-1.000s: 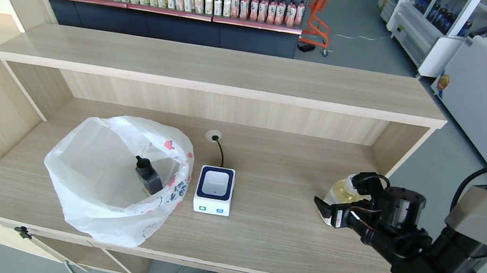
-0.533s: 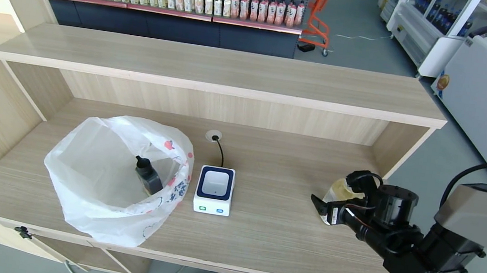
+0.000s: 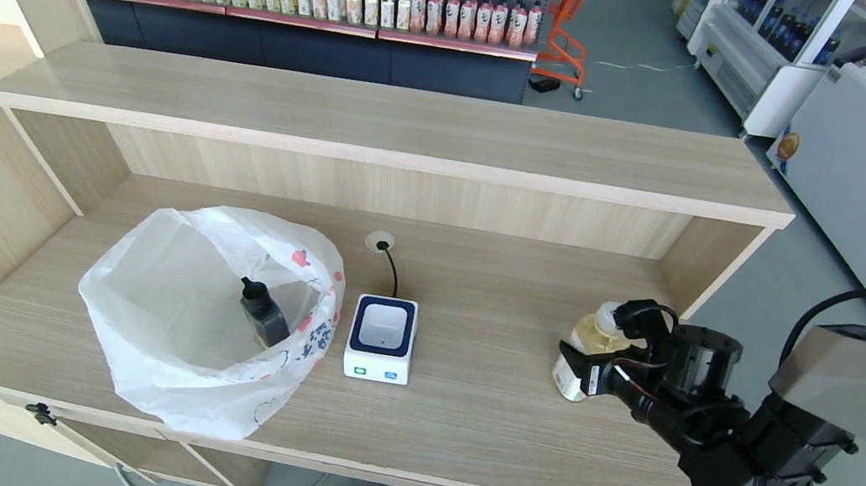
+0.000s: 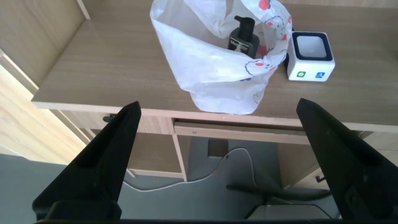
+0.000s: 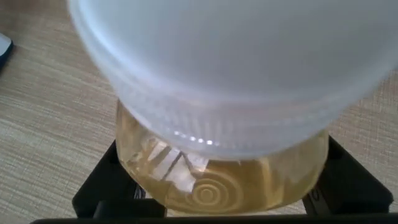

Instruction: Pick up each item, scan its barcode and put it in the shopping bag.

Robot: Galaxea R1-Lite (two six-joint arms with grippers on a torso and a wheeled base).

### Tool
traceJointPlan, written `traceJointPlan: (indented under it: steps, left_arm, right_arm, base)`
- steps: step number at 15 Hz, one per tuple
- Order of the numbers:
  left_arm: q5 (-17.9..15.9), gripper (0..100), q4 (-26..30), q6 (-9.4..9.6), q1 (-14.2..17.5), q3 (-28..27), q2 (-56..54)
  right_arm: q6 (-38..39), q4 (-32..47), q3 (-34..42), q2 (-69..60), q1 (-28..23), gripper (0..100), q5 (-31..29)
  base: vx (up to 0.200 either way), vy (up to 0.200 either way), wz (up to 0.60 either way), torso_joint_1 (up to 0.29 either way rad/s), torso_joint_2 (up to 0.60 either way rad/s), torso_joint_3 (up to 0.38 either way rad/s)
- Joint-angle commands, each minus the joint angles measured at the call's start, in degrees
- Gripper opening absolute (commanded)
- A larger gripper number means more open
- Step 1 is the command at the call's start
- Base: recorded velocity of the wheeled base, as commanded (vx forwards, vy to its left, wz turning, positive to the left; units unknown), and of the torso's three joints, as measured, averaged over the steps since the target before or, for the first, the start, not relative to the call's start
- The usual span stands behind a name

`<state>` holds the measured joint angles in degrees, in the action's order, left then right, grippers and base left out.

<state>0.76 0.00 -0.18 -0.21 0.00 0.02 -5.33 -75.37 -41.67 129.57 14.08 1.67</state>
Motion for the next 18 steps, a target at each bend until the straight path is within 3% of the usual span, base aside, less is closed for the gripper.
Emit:
traceJointPlan:
  steps: [1,7,9,10,12,14,15,18]
  left_arm:
    - [0.0,100,0.0,0.01,0.0,0.0,0.0]
    - [0.0,100,0.0,-0.08,0.0,0.0,0.0]
    - [0.0,100,0.0,0.01,0.0,0.0,0.0]
    - [0.0,100,0.0,0.01,0.0,0.0,0.0]
    - [0.0,100,0.0,0.01,0.0,0.0,0.0]
    - [0.0,100,0.0,0.01,0.0,0.0,0.0]
    - [0.0,100,0.0,-0.08,0.0,0.0,0.0]
    - [0.0,100,0.0,0.01,0.0,0.0,0.0]
  right_arm:
    - [-0.4,-0.1,0.2,0.0,0.0,0,-0.1]
    - [0.2,-1.2,3.9,-2.1,-0.3,0,0.1]
    - [8.8,-1.2,8.9,-9.9,-0.2,0,2.9]
    - [12.8,0.5,10.5,-14.3,-0.2,0,4.9]
    - [21.5,11.2,14.1,-31.1,-0.1,0,18.5]
    - [25.6,14.5,17.1,-40.7,0.4,0,30.1]
    - [26.8,14.7,18.0,-43.2,1.3,0,33.0]
    - [29.1,14.9,19.2,-45.7,8.1,0,33.0]
  base:
    - [0.000,0.000,0.00,0.000,0.00,0.000]
    - [0.000,0.000,0.00,0.000,0.00,0.000]
    - [0.000,0.000,0.00,0.000,0.00,0.000]
    - [0.000,0.000,0.00,0.000,0.00,0.000]
    - [0.000,0.000,0.00,0.000,0.00,0.000]
    - [0.000,0.000,0.00,0.000,0.00,0.000]
    - [0.000,0.000,0.00,0.000,0.00,0.000]
    - [0.000,0.000,0.00,0.000,0.00,0.000]
